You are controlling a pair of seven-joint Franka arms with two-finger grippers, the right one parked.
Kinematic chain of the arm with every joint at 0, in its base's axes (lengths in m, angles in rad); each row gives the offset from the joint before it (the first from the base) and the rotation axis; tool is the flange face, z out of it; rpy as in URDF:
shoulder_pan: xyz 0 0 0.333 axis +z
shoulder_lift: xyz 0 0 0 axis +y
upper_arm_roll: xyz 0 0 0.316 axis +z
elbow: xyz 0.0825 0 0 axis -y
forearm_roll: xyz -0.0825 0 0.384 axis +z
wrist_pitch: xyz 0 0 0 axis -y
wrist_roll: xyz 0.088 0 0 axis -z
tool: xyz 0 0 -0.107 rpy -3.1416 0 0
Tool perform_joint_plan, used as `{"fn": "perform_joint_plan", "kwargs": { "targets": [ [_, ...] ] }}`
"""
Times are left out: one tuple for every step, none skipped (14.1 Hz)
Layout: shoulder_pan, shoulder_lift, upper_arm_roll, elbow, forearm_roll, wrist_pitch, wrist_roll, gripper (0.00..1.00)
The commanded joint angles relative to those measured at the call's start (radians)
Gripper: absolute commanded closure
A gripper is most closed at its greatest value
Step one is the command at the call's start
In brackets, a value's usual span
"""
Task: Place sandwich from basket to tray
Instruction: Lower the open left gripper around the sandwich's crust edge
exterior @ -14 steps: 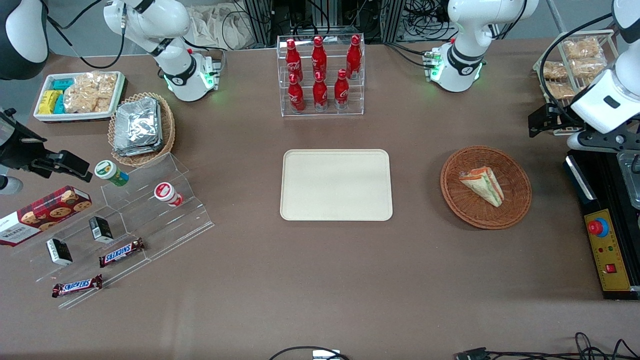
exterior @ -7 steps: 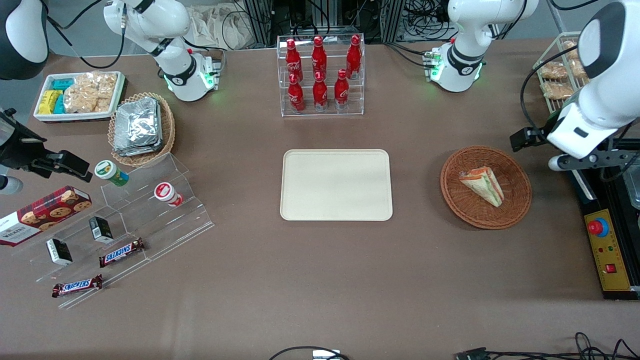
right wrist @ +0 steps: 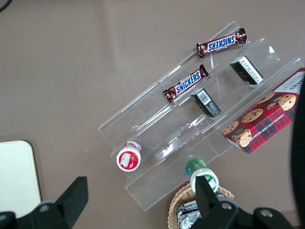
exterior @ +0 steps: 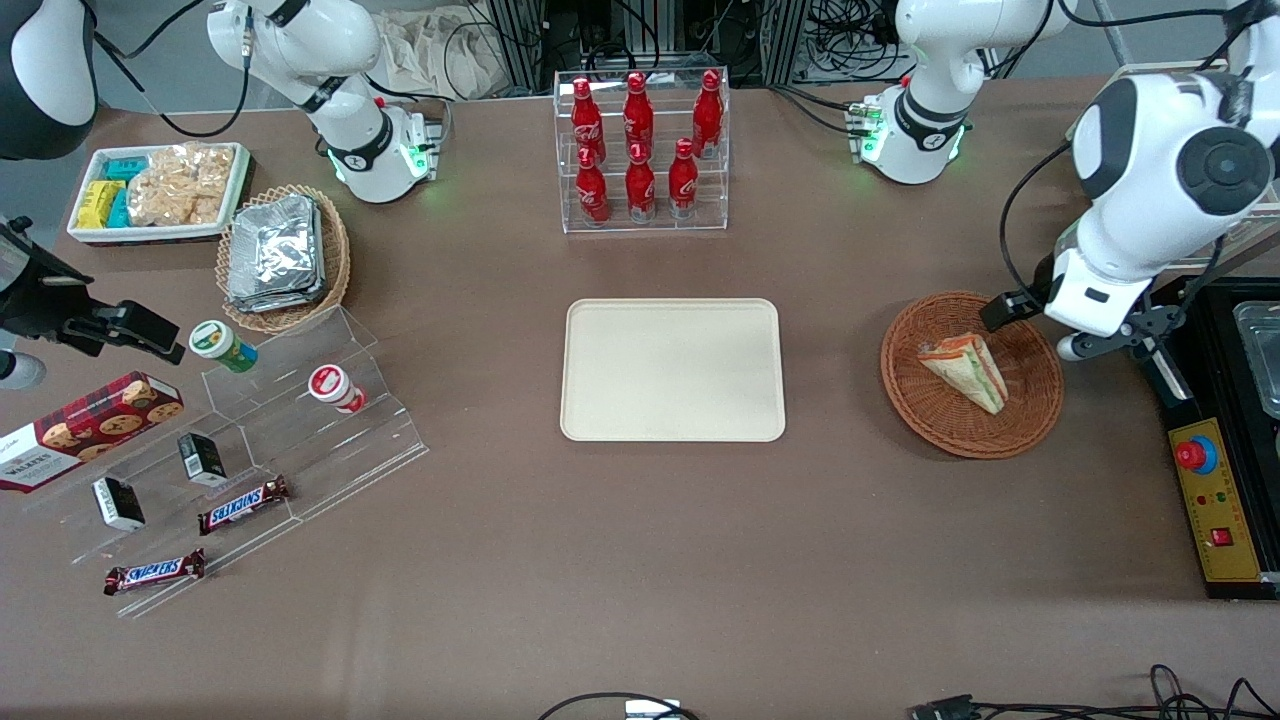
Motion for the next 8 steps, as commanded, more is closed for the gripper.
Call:
{"fn": "perform_joint_plan", "kwargs": {
  "targets": [
    [0.003, -0.009, -0.004, -0.059, 0.003, 0.073, -0.121, 0.00],
    [0.003, -0.006, -0.004, -0.087, 0.003, 0.110, -0.138, 0.00],
    [0.003, -0.006, -0.004, -0.122, 0.003, 0.157, -0.152, 0.00],
    [0.003, -0.001, -0.004, -0.156, 0.003, 0.205, -0.170, 0.00],
    [0.003, 0.016, -0.004, -0.174, 0.003, 0.249, -0.199, 0.00],
    [0.003, 0.043, -0.004, -0.182, 0.003, 0.284, -0.236, 0.00],
    [0.003, 0.066, -0.004, -0.187, 0.003, 0.318, -0.262, 0.00],
    [0.003, 0.085, -0.004, -0.194, 0.005, 0.346, -0.279, 0.00]
  ]
}}
